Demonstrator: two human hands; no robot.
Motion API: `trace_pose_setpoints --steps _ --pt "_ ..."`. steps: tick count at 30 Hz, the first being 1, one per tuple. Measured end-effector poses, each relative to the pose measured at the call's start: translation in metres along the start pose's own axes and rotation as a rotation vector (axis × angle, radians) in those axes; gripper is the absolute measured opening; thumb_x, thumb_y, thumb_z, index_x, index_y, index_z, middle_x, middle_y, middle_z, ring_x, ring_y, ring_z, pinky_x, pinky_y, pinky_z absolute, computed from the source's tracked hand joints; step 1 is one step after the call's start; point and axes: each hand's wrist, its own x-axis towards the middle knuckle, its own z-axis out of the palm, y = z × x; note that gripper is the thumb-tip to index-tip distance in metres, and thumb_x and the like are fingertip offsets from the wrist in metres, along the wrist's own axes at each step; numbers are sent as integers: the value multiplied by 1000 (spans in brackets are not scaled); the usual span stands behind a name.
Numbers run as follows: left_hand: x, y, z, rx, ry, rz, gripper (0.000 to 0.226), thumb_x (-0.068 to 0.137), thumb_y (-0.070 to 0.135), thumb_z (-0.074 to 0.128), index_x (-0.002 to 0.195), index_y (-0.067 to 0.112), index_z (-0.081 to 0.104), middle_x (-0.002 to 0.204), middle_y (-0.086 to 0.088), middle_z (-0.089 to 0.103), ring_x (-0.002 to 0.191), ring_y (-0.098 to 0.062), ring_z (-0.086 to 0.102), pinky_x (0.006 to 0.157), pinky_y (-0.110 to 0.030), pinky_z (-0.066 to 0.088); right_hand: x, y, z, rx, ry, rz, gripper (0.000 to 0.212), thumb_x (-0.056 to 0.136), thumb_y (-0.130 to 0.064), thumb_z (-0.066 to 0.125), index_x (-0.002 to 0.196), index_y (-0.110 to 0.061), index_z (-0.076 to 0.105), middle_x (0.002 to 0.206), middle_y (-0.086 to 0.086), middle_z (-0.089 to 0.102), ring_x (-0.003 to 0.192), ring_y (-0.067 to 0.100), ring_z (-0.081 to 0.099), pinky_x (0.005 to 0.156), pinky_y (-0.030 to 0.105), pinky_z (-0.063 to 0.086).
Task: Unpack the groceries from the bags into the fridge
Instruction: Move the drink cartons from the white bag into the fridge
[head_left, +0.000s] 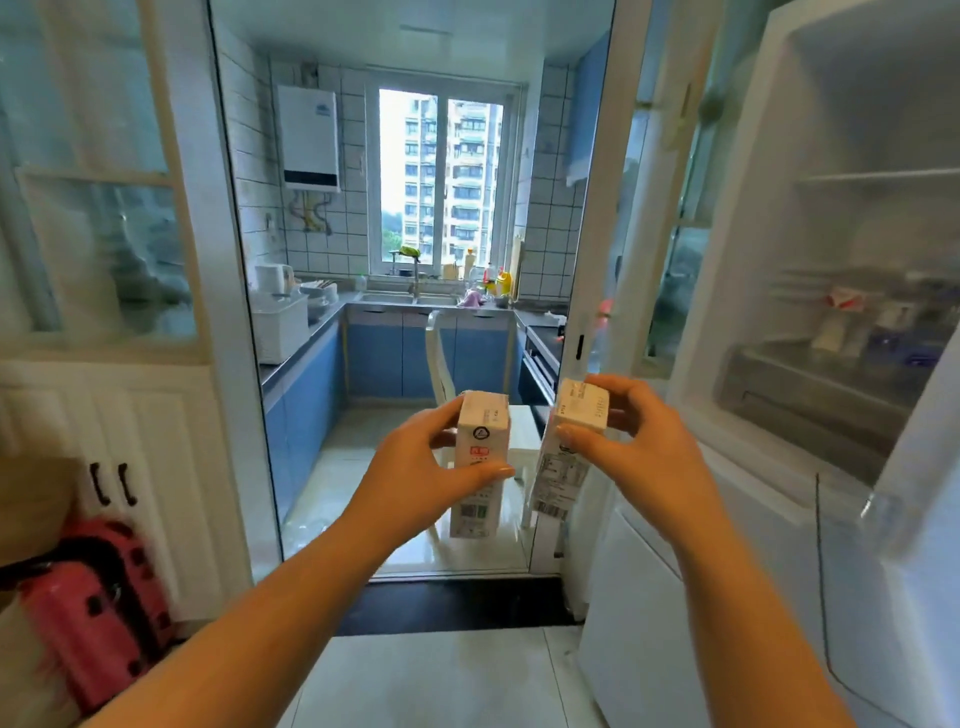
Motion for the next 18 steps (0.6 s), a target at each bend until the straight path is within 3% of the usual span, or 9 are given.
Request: trace_pose_setpoints --steps 4,10,13,16,18 --pt "74 -25 29 -13 -59 50 53 72 33 75 107 53 40 105 19 53 83 11 50 65 -8 40 53 33 -2 -59 14 12 43 73 -28 75 109 -35 52 104 -20 60 95 -4 56 75 18 48" --pt "199 -74 84 -42 -171 146 53 73 38 72 114 47 41 99 24 51 79 13 50 60 -6 38 135 92 -6 -162 107 67 42 73 -25 76 107 -33 54 103 -15 63 99 3 59 85 29 52" --pt "266 -92 111 -105 -261 188 57 72 37 74 121 43 45 101 23 56 83 7 55 60 -9 43 179 116 -15 -221 183 103 42 71 -28 77 103 -39 52 96 -20 62 93 -4 59 78 22 51" --pt "330 -94 143 -185 -367 225 52 68 39 74 111 48 47 95 27 57 81 11 57 54 -6 45 217 133 -31 -288 268 159 43 72 -31 76 105 -41 50 93 -26 58 88 -16 55 68 13 49" --pt "366 -91 170 -236 -442 249 52 69 35 76 110 47 46 91 29 57 81 13 56 52 -5 44 238 146 -47 -306 350 191 45 72 -32 75 109 -38 52 96 -27 58 90 -16 55 69 12 50"
